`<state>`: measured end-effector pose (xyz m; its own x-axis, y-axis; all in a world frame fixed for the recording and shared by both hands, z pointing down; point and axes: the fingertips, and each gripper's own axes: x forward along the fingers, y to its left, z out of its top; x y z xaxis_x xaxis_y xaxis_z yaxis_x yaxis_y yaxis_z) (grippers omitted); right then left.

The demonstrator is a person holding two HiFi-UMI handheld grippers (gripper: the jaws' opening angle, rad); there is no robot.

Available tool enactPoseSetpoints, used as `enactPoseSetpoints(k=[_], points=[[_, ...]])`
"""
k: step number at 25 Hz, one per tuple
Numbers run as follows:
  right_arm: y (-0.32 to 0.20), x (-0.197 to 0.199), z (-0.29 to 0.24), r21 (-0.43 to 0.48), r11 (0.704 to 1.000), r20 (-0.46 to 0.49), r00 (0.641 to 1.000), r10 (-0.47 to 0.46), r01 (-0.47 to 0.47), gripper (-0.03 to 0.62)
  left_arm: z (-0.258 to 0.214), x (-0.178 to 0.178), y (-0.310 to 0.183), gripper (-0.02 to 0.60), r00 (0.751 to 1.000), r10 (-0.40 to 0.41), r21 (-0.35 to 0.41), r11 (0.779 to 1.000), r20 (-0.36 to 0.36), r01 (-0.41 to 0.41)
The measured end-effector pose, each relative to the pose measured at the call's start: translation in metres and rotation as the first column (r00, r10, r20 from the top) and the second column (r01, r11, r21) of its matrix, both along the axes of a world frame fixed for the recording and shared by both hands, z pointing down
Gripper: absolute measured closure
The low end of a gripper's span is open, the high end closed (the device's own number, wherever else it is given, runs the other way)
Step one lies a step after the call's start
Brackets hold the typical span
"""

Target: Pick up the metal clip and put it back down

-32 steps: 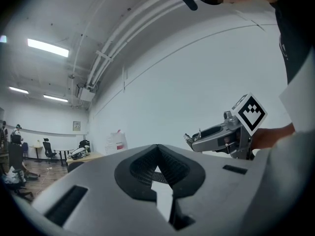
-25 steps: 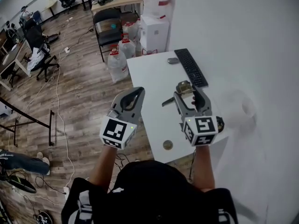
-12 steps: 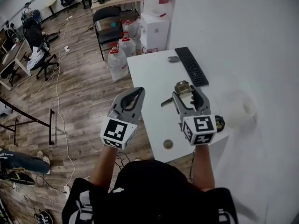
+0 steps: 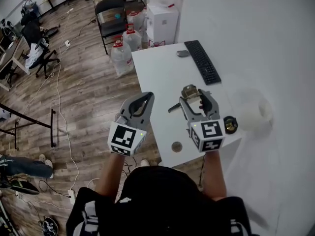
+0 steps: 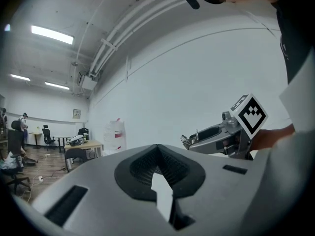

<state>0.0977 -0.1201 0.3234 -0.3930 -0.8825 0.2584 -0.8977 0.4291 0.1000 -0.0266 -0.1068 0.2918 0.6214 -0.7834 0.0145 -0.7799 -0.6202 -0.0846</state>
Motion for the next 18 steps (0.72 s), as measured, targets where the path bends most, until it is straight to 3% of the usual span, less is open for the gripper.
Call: enactPoseSetpoints(k=[9, 18], points=[[0.006, -0.002, 0.066, -0.168, 0.986, -0.049, 0.999, -0.021, 0.012, 0.309, 0.049, 0.007, -0.002, 0.557, 0.999, 0.017, -0.109, 0.994, 0.051, -0.011], [0.014, -0.007, 0.169, -0.407, 0.909, -0.047, 0.992, -0.116, 0.087, 0.309, 0.110, 0.025, -0.013, 0.557, 0.996, 0.046, -0.250, 0.968, 0.073, -0.026]])
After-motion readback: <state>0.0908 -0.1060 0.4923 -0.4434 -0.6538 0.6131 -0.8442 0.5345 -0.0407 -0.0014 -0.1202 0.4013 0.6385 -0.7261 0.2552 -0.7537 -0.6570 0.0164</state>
